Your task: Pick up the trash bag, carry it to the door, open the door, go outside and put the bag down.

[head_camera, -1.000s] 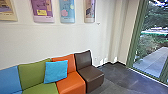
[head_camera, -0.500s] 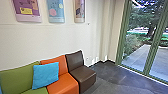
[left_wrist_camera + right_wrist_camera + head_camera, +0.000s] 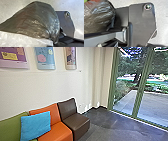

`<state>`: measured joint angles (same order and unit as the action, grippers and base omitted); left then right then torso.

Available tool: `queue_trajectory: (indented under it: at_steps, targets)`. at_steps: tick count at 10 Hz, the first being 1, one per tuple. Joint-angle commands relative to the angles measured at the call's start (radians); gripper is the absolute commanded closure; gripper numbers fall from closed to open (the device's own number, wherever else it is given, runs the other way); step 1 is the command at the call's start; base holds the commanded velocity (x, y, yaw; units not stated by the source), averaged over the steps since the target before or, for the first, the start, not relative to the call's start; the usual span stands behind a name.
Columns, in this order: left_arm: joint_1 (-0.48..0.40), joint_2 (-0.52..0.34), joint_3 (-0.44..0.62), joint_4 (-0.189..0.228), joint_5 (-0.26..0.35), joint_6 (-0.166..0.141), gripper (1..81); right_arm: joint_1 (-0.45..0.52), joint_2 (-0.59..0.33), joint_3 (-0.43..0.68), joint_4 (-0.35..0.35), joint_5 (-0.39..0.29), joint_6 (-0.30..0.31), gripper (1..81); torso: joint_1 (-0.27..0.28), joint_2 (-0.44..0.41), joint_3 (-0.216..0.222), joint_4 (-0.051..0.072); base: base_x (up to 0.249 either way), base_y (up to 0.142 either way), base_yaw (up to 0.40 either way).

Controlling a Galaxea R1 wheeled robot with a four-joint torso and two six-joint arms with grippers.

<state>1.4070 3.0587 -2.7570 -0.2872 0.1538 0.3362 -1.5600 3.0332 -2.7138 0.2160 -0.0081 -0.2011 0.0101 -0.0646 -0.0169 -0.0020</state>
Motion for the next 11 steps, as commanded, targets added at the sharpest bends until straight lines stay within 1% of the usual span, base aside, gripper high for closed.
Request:
queue_trajectory:
  at_steps: [1, 11]
  targets:
    - [-0.073, 0.003, 0.000, 0.005, 0.059, 0.003, 81.1, 0.051, 0.002, 0.002, -0.001, -0.059, 0.000, 1.0, 0.000, 0.000, 0.000, 0.000, 0.000, 0.000, -0.245]
    - [-0.073, 0.002, 0.000, 0.007, 0.059, 0.003, 81.1, 0.054, 0.003, 0.002, -0.001, -0.059, 0.000, 1.0, 0.000, 0.000, 0.000, 0.000, 0.000, 0.000, -0.243]
